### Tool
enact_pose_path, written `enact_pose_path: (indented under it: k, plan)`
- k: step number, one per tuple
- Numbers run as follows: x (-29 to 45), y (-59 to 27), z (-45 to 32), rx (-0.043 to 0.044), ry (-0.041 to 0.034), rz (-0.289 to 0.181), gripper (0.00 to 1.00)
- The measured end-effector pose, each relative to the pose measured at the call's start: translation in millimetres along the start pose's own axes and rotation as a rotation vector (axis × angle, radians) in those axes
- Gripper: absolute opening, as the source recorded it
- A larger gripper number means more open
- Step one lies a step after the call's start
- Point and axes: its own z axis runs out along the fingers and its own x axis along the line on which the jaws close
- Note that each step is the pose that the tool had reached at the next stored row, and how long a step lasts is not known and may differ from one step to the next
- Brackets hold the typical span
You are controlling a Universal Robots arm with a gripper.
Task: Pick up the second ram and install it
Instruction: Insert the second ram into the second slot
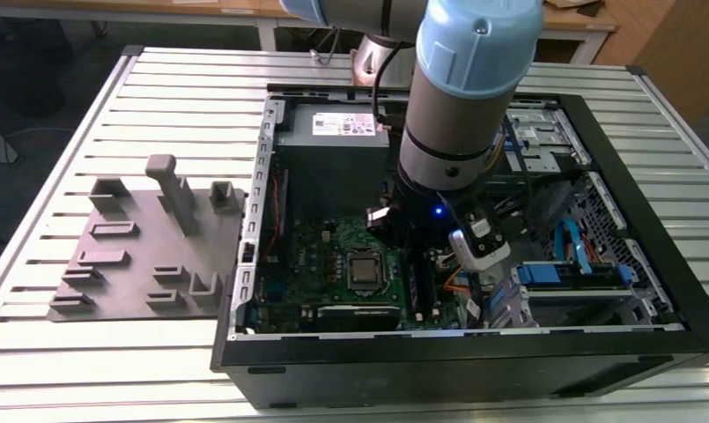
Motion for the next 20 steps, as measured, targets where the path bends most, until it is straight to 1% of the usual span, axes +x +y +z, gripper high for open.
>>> enact_pose_path:
  k: [4,7,16,20]
  plan:
    - [-0.1,0.1,-2.3,0.0002,0.0000,-0.002,0.14]
    - [-0.3,0.1,-2.3,-0.0003,0.0001,-0.006,0.14]
    - [-2.8,0.1,-1.5,0.0003,0.0052,-0.036,0.14]
    - [-3.1,0.1,-0.9,0.0013,0.0063,-0.043,0.14]
